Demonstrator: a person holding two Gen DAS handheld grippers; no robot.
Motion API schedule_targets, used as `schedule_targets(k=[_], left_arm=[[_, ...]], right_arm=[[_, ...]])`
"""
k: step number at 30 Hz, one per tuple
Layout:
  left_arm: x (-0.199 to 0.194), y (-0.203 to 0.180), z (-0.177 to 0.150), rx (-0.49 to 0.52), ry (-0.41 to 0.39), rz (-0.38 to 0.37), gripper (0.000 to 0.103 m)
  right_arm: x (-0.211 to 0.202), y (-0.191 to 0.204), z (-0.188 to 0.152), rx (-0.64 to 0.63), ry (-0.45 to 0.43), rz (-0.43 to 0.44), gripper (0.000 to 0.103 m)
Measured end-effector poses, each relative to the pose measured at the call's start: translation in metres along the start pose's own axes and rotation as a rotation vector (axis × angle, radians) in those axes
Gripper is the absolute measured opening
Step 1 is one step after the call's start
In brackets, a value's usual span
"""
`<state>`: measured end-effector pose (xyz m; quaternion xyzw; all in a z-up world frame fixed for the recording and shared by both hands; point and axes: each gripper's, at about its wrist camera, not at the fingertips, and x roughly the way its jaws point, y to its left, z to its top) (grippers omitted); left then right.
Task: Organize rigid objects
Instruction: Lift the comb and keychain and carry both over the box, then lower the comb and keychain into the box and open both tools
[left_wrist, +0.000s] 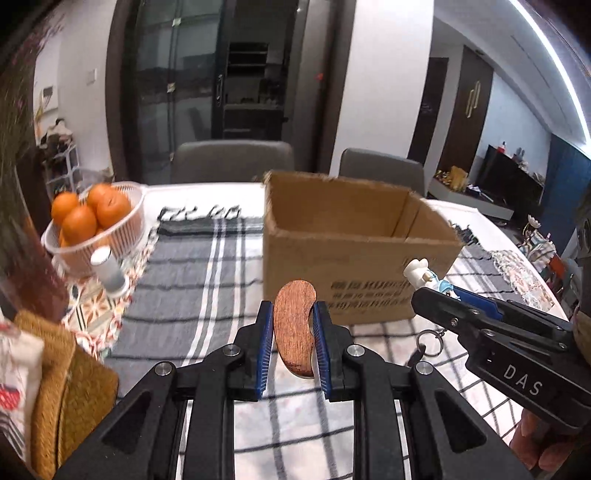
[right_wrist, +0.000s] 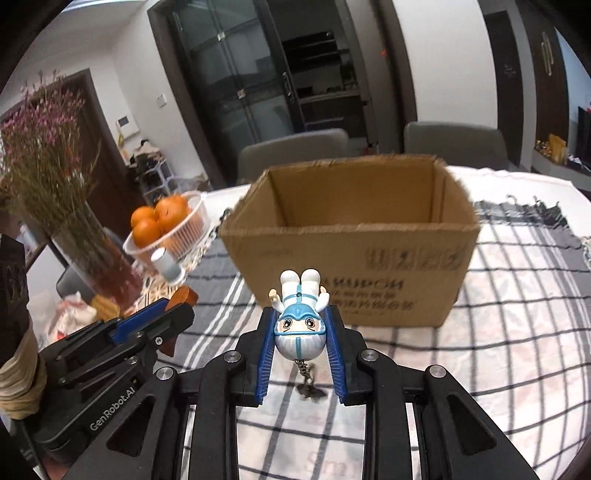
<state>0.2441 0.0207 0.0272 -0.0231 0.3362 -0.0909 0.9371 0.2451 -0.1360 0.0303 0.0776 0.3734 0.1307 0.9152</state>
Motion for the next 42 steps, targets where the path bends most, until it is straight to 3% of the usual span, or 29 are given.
schedule_targets(k=[12,26,34,42], left_arm=[[-0.018,-0.026,0.051,0.063,-0.073,-0.039,0.022],[0.006,-0.041,0.097,0.093,-0.028,-0.088,0.022],[0.027,-0.046,0.121,0.128,0.013,-0.056,0.022],[0.064,-0.048,0.136,0.170,0.109,0.001,0.022]], right_arm=[[-0.038,-0.017,0.042,0.026,-0.091,-0.042,0.028],[-0.041,-0.020,0.086,-0.024,-0.119,-0.072,0.028],[-0.024,-0.026,0.114,-0.065,-0.084,-0.087,0.028],[0.011,-0.038,0.131,-0.073,0.017,-0.107,0.028]])
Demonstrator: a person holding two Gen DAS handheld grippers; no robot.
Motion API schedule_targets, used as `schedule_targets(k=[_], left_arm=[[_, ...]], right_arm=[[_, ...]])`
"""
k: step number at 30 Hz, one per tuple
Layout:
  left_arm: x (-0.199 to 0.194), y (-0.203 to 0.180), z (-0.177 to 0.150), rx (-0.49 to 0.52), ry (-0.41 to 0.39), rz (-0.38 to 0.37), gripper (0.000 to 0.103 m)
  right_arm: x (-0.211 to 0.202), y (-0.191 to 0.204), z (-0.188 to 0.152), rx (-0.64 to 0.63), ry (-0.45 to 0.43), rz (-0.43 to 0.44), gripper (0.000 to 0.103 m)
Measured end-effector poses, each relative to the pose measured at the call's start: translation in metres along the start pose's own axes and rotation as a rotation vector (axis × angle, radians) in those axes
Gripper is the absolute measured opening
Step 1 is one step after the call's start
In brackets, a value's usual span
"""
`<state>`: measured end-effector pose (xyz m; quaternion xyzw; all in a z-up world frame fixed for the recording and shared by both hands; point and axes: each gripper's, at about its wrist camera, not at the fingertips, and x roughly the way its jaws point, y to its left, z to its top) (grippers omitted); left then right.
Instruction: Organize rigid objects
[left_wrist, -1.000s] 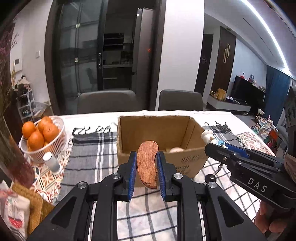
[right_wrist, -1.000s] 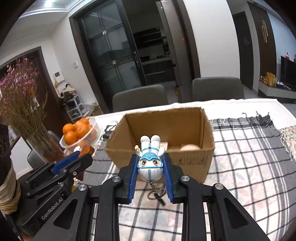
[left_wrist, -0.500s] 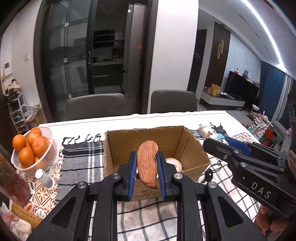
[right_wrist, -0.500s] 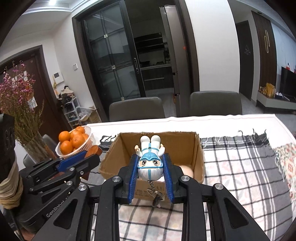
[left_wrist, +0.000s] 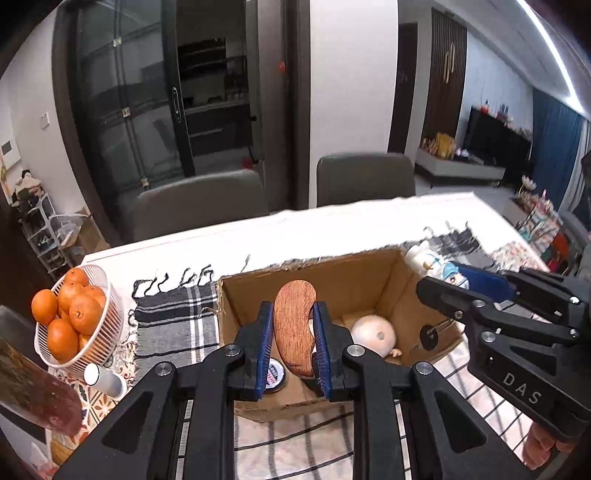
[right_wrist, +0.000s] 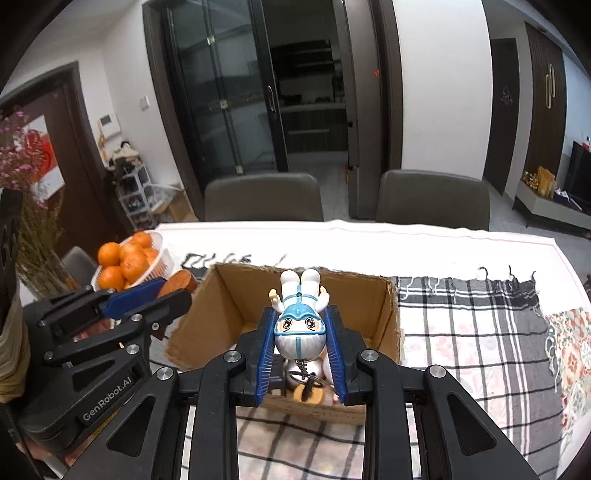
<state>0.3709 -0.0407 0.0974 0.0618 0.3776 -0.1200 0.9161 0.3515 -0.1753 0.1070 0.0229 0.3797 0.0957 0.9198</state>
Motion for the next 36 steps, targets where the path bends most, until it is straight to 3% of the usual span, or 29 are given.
schedule_targets(k=[12,15,24,36], left_arm=[[0.063,0.001,0.003,-0.002,0.234,0.002,0.022],[0.069,0.002,0.002,-0.019,0.262,0.005,0.037],[0.053,0.006,-0.006,-0.045,0.235,0.061,0.043],[-0.037,0.011,-0.031,-0.120,0.079,0.098,0.051]], right_arm=[[0.058,-0.018,0.001,0.003,0.213,-0.017,0.028],[0.071,-0.024,-0.002,0.020,0.262,-0.008,0.028],[0.066,-0.027,-0.009,0.035,0.275,-0.055,0.033],[-0.012,-0.004,-0.022,0.053,0.132,-0.082,0.037]])
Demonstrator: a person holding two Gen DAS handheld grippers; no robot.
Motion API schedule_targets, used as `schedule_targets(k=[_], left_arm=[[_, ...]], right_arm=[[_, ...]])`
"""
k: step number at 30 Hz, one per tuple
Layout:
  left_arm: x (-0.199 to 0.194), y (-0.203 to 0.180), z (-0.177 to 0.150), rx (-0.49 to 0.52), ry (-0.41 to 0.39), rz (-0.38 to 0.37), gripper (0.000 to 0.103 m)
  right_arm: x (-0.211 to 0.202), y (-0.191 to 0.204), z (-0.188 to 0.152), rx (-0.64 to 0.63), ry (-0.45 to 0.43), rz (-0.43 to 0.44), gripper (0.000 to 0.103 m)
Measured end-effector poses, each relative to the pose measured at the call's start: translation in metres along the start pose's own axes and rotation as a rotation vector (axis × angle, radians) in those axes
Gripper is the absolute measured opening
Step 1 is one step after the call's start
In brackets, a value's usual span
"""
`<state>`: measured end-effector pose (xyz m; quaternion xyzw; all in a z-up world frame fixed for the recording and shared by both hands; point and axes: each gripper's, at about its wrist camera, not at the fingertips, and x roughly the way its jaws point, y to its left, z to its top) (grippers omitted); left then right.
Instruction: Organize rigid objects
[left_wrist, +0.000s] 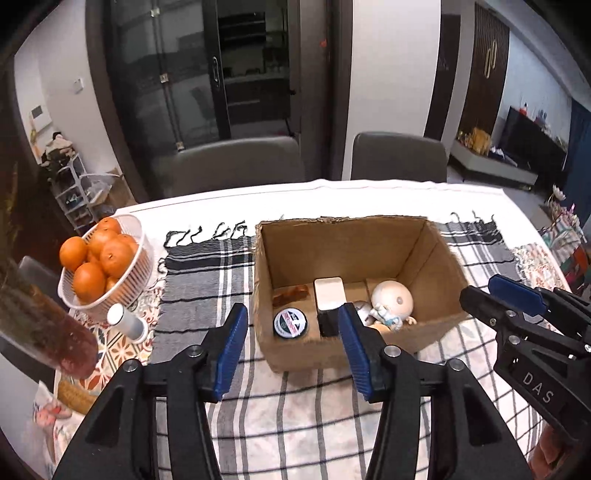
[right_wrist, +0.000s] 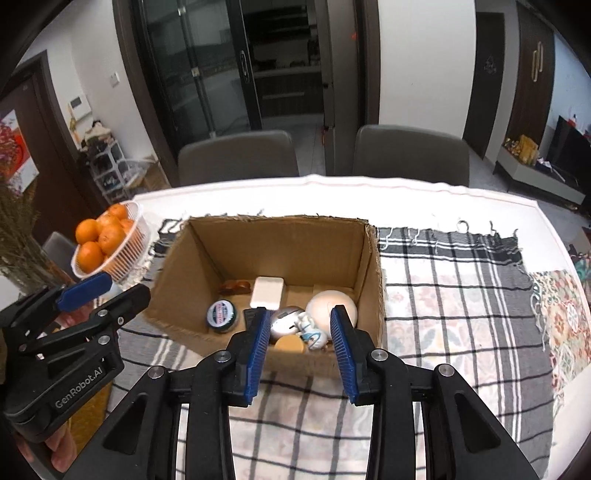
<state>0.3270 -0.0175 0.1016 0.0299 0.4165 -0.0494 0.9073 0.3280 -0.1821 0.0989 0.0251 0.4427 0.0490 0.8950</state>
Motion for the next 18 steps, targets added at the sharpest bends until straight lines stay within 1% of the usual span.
schedule_targets(k=[2,4,8,10,13,15,18], left_arm=[[-0.016,0.001,-0.009,-0.008,-0.024,-0.001,0.052],[-0.032,0.002,-0.019,-0.006,-0.048,0.002,0.058],[-0.061,0.004,-0.041,-0.012,-0.094,0.010,0.063],[-0.075,0.005,-0.053,-0.017,-0.121,0.013,0.070],[-0.093,0.006,-0.072,-0.005,-0.159,0.029,0.077],[-0.105,0.007,-0.082,0.000,-0.182,0.040,0.080],[-0.118,0.006,-0.094,0.007,-0.222,0.069,0.090]], right_arm=[[-0.017,0.003,-0.007,0.002,-0.032,-0.007,0.041],[-0.034,0.008,-0.016,-0.005,-0.061,-0.019,0.044],[-0.061,0.014,-0.034,-0.008,-0.097,-0.024,0.049],[-0.073,0.016,-0.046,-0.009,-0.110,-0.025,0.054],[-0.090,0.019,-0.063,-0.006,-0.138,-0.043,0.060],[-0.101,0.021,-0.075,0.002,-0.155,-0.057,0.067],[-0.114,0.024,-0.091,0.008,-0.168,-0.063,0.071]])
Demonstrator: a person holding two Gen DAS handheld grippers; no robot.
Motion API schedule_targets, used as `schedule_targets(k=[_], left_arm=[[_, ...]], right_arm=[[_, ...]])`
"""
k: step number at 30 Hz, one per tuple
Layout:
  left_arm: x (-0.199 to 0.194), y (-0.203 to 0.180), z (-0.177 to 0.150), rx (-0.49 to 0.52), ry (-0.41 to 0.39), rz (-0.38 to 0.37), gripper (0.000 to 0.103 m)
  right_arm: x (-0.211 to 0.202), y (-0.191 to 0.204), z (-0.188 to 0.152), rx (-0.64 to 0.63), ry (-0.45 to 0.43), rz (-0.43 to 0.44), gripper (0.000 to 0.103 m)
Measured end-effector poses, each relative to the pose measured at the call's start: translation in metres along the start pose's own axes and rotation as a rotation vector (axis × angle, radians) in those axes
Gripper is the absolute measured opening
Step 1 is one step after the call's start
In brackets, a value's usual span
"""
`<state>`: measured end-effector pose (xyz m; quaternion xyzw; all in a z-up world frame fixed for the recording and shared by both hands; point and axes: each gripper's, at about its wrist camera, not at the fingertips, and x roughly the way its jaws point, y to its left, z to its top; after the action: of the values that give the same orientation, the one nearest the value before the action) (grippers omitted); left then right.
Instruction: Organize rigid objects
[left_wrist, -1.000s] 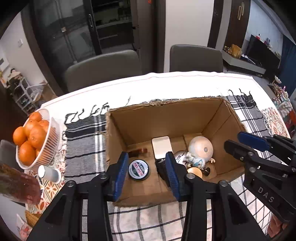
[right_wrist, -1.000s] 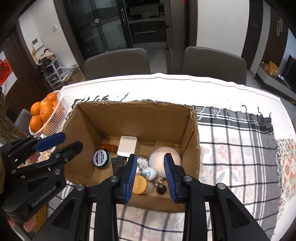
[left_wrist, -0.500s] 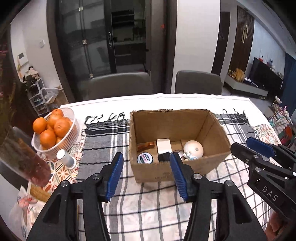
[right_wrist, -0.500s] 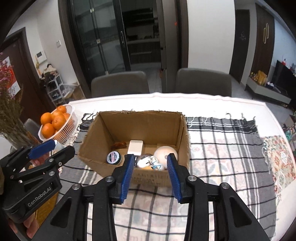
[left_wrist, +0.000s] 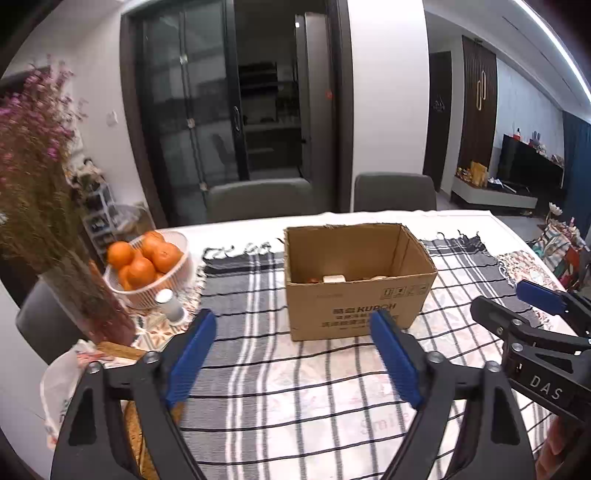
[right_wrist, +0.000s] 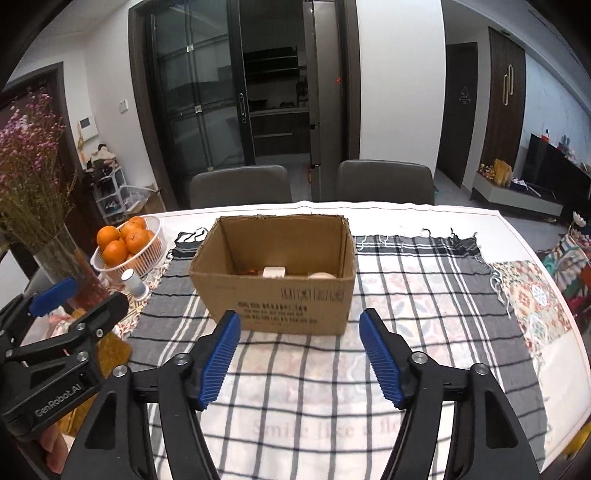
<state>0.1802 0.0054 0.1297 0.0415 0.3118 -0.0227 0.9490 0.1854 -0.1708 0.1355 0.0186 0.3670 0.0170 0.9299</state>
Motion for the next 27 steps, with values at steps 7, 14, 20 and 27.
schedule_targets(k=[7,14,20,27], left_arm=[[-0.025,0.005,-0.021,-0.012,-0.054,0.027,0.099],[-0.035,0.012,-0.043,-0.034,-0.049,0.018,0.101],[-0.045,0.018,-0.053,-0.040,-0.057,0.040,0.102],[-0.051,0.024,-0.056,-0.053,-0.070,0.049,0.103]], right_arm=[[-0.028,0.007,-0.026,-0.008,-0.049,-0.043,0.080],[-0.042,0.011,-0.044,-0.004,-0.068,-0.074,0.085],[-0.049,0.017,-0.052,-0.003,-0.079,-0.087,0.085],[-0.053,0.024,-0.056,0.001,-0.079,-0.070,0.085]])
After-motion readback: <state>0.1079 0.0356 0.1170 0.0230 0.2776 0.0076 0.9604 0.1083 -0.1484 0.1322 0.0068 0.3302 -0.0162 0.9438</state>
